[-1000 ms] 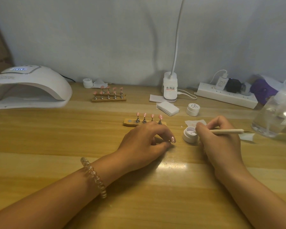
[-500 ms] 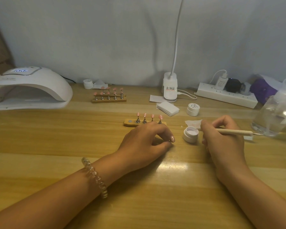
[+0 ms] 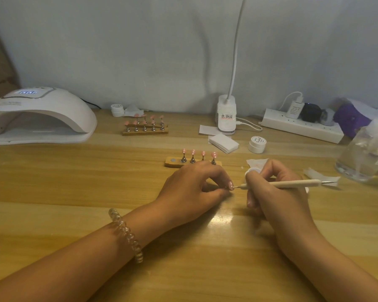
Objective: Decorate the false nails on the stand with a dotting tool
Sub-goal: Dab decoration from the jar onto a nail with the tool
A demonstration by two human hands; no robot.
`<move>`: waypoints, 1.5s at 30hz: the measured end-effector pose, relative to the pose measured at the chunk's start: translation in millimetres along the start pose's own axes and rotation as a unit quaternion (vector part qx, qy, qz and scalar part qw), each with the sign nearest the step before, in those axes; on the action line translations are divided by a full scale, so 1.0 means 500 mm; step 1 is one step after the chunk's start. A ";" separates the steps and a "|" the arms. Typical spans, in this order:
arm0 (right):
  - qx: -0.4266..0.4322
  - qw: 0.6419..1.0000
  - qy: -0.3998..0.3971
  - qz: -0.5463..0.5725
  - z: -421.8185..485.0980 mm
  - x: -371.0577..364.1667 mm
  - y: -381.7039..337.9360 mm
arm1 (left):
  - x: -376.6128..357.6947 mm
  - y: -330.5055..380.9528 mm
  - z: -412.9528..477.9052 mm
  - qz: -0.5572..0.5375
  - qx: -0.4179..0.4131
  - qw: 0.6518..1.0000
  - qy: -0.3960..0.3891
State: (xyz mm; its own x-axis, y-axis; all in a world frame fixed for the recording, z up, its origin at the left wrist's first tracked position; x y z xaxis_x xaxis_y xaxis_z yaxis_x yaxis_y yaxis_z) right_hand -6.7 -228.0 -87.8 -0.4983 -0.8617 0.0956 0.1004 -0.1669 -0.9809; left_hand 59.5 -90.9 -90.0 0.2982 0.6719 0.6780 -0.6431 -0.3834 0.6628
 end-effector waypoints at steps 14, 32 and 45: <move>0.014 1.000 -0.012 -0.004 0.002 -0.003 0.002 | 0.002 -0.001 -0.002 -0.006 0.011 1.000 0.001; 0.016 0.999 0.036 0.028 0.001 0.014 0.001 | 0.000 -0.002 -0.003 -0.002 0.012 1.000 -0.001; -0.014 0.991 0.124 0.040 0.029 0.065 0.016 | -0.002 -0.007 -0.003 0.000 0.014 1.000 -0.006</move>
State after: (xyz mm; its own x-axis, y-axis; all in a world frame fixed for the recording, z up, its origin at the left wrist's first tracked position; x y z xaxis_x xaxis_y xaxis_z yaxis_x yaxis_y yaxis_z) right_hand -9.3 -264.4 -90.2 -0.6858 -0.7273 -0.0247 0.1272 -0.0863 -0.9881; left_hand 60.5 -89.3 -93.2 0.3068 0.6636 0.6822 -0.6239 -0.4011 0.6707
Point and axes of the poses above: each hand's wrist, its own z-axis towards the middle knuckle, its own x-axis out of the back of the hand, y = z × x, the point moved 7 cm from there along z, towards the middle knuckle
